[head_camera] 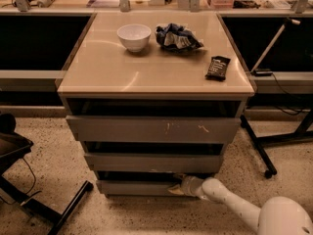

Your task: Open bottom drawer

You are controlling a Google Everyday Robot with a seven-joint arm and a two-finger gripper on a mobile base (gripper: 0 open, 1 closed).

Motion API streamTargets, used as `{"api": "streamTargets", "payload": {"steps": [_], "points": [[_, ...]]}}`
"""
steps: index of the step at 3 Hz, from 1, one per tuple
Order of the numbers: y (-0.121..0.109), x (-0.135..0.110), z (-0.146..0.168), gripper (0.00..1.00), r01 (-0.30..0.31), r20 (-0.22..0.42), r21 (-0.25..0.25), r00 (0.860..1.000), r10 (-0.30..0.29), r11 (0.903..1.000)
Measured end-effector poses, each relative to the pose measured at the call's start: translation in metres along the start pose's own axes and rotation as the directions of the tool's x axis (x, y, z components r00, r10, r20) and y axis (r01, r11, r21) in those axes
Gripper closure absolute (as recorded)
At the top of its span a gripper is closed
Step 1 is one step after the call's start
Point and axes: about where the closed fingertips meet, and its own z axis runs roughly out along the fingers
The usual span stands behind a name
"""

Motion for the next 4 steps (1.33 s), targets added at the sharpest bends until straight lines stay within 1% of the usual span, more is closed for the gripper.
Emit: {"api": "streamTargets", "payload": {"steps": [1, 2, 3, 4], "points": [[0.000, 0.000, 0.000, 0.89, 0.000, 0.000, 0.000, 1.000, 0.000, 1.0000], [0.000, -0.002, -0.001, 1.00, 0.000, 0.000, 0.000, 1.000, 0.000, 1.0000], [0.000, -0.002, -0.002, 1.00, 0.000, 0.000, 0.000, 1.000, 0.000, 1.0000], [0.010, -0.002, -0.005, 1.00, -0.004, 0.015, 0.015, 1.000, 0.004, 0.9999]]}}
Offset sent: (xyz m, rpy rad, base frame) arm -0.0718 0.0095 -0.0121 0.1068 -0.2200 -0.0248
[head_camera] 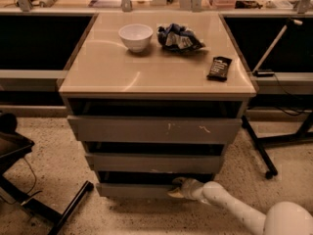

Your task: Open bottom drawer

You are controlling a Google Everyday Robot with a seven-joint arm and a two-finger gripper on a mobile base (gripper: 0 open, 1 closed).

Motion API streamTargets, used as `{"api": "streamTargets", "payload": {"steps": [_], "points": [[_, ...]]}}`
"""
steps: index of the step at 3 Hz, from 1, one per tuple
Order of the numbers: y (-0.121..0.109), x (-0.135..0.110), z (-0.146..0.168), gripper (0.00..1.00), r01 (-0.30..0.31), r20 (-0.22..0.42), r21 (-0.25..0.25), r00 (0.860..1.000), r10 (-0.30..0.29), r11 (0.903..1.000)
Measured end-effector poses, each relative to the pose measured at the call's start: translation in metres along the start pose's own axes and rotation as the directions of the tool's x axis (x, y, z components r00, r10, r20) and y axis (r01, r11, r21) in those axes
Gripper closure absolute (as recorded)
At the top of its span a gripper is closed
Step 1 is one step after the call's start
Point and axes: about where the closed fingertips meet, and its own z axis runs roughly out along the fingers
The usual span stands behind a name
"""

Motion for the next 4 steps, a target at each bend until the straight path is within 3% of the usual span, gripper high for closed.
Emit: {"api": "streamTargets", "payload": {"steps": [4], "points": [[0.016, 0.004, -0.012, 1.00, -0.011, 0.008, 0.005, 1.000, 0.011, 0.9999]]}}
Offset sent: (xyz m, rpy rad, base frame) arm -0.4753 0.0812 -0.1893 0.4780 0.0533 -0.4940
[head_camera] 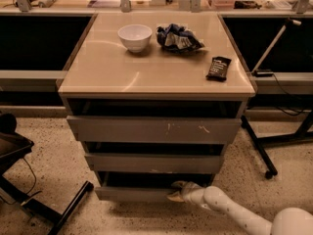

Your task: Open bottom drawer

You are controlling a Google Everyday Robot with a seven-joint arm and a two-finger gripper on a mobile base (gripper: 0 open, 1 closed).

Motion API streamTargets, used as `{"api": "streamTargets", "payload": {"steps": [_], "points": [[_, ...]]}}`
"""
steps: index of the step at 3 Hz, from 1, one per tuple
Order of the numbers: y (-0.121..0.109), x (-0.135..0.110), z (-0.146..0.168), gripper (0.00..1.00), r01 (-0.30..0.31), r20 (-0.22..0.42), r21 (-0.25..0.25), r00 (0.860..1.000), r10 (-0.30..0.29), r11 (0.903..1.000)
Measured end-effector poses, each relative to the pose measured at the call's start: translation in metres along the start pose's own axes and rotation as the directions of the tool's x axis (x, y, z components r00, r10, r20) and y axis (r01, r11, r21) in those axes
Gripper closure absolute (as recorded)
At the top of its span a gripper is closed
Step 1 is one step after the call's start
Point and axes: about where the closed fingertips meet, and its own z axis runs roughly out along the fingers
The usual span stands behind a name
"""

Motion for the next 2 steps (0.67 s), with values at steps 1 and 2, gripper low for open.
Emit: {"api": "streamTargets", "payload": {"steps": [1, 2], "points": [[-0.001, -0.003, -0.002, 1.00, 0.000, 0.000, 0.000, 1.000, 0.000, 1.0000], [0.014, 0.008, -0.010, 1.00, -0.002, 0.001, 0.000, 1.000, 0.002, 1.0000]]}}
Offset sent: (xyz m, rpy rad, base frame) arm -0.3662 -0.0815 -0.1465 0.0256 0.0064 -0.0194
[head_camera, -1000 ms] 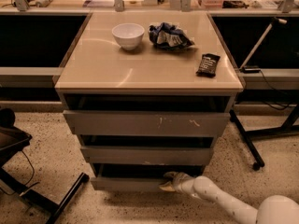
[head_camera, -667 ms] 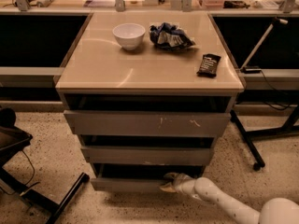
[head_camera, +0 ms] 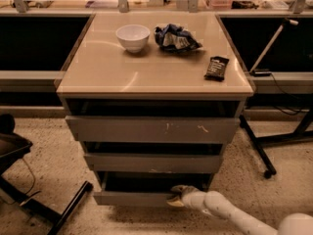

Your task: Open bottom drawer

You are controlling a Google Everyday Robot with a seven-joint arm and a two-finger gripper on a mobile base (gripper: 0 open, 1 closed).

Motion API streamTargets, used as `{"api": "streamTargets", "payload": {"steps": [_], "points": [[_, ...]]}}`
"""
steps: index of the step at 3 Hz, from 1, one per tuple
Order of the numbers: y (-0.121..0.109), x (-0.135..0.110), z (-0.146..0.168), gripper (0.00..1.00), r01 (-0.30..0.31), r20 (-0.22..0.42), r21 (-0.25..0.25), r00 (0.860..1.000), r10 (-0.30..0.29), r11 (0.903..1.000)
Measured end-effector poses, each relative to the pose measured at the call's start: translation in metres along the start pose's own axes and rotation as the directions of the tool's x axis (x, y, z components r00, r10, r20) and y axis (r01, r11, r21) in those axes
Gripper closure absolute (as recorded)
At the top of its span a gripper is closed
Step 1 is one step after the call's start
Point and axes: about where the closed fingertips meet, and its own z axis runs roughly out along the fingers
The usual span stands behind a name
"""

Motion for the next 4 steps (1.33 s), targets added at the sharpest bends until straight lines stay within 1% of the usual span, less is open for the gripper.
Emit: {"api": "streamTargets", "payload": {"steps": [1, 2, 4], "points": [[0.001, -0.004, -0.005, 1.00, 0.000, 0.000, 0.000, 1.000, 0.000, 1.0000], [0.013, 0.001, -0.013, 1.00, -0.011, -0.022, 0.000, 1.000, 0.011, 0.9999], [0.015, -0.002, -0.012, 1.00, -0.011, -0.022, -0.001, 1.000, 0.011, 0.9999]]}}
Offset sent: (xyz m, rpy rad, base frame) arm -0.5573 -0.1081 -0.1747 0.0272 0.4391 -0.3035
